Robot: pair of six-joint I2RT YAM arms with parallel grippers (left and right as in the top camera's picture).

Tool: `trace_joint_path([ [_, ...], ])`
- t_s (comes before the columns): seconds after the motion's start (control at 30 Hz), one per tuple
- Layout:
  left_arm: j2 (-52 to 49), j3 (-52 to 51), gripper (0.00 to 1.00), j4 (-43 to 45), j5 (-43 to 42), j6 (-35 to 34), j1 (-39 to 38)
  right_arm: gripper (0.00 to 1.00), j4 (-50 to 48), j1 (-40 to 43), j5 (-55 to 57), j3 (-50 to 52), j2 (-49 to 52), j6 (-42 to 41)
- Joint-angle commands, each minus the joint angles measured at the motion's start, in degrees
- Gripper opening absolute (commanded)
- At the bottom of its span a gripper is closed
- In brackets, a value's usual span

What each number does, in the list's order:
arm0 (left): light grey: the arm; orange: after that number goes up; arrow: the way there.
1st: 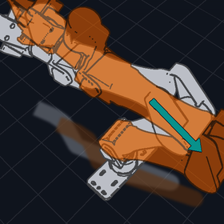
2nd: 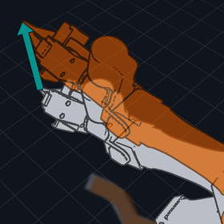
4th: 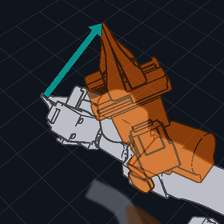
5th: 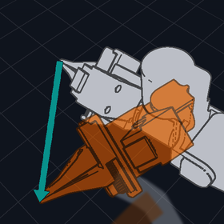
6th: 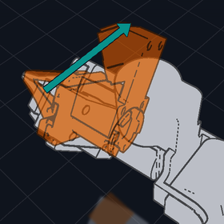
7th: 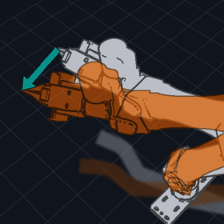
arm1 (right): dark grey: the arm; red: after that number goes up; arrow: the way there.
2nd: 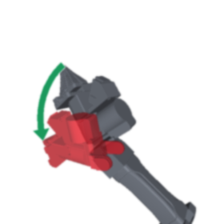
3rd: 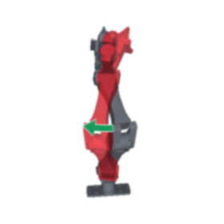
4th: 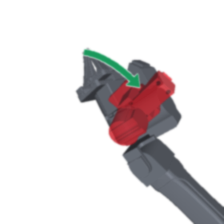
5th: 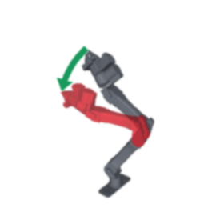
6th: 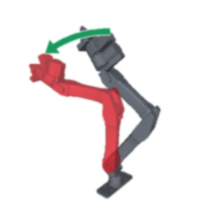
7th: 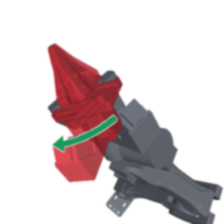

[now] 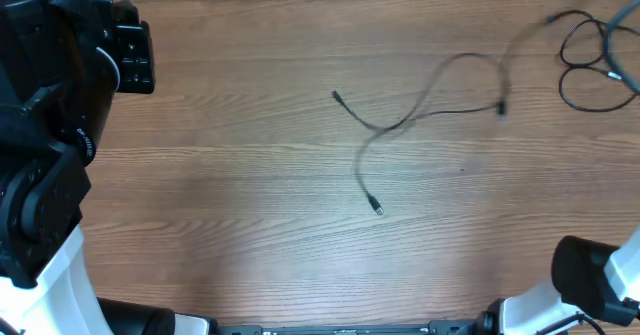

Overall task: Untangle cables
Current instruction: 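Drag the cable toward the upper right pile with the right gripper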

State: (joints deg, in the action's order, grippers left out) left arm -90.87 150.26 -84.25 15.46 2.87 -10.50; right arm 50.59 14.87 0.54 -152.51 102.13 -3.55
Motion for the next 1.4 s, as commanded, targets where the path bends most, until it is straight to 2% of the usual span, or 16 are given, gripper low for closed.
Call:
trace_joint_path([
  [0.0,0.5,0.3,0.33,0.0,0.0,-0.7,-0.3,0.04,-0.2,5.7,-0.1,-0.8,1.4,2.1],
  [0.13,0.5,0.3,0.35,1.0,0.0,-0.7,-0.3,0.04,2.3,8.9,-10.9,0.1,1.8,2.1],
  [0.33,0.5,0.3,0.35,1.6,-0.1,-0.7,-0.3,0.04,3.5,6.7,-18.6,0.3,1.2,-2.7],
  [0.5,0.2,0.3,0.35,1.3,-0.1,-0.7,-0.3,0.04,6.6,-1.2,-23.7,0.3,0.1,-7.9],
  [0.6,0.2,0.3,0.40,0.6,0.1,-0.7,-0.3,0.04,7.3,-9.5,-25.5,0.3,-0.1,-9.8],
  [0.63,0.2,0.3,0.40,0.4,0.3,-0.7,-0.3,0.04,7.5,-12.9,-25.5,0.3,-0.1,-10.0],
  [0.7,0.2,0.3,0.30,0.4,1.8,-2.1,-0.3,0.04,7.5,-20.0,-25.2,0.3,-0.1,-10.0],
  [0.73,0.3,0.3,0.29,0.4,3.6,-2.8,-0.3,0.04,7.5,-24.3,-24.3,0.3,0.0,-10.0],
  [0.87,1.5,0.3,0.32,0.0,6.6,-4.3,1.7,0.04,6.1,-40.3,-18.2,0.3,1.0,-11.8],
  [1.03,4.0,0.3,0.29,-0.9,6.5,-5.3,7.5,0.04,3.3,-53.5,-12.9,0.3,2.7,-13.2],
  [1.2,6.3,0.3,0.25,-1.2,6.2,-5.7,11.6,0.04,2.1,-56.5,-6.3,0.3,2.9,-12.9],
  [1.37,7.4,0.3,0.23,-1.3,6.1,-5.7,12.1,0.04,2.7,-50.8,0.1,0.1,2.4,-9.7],
])
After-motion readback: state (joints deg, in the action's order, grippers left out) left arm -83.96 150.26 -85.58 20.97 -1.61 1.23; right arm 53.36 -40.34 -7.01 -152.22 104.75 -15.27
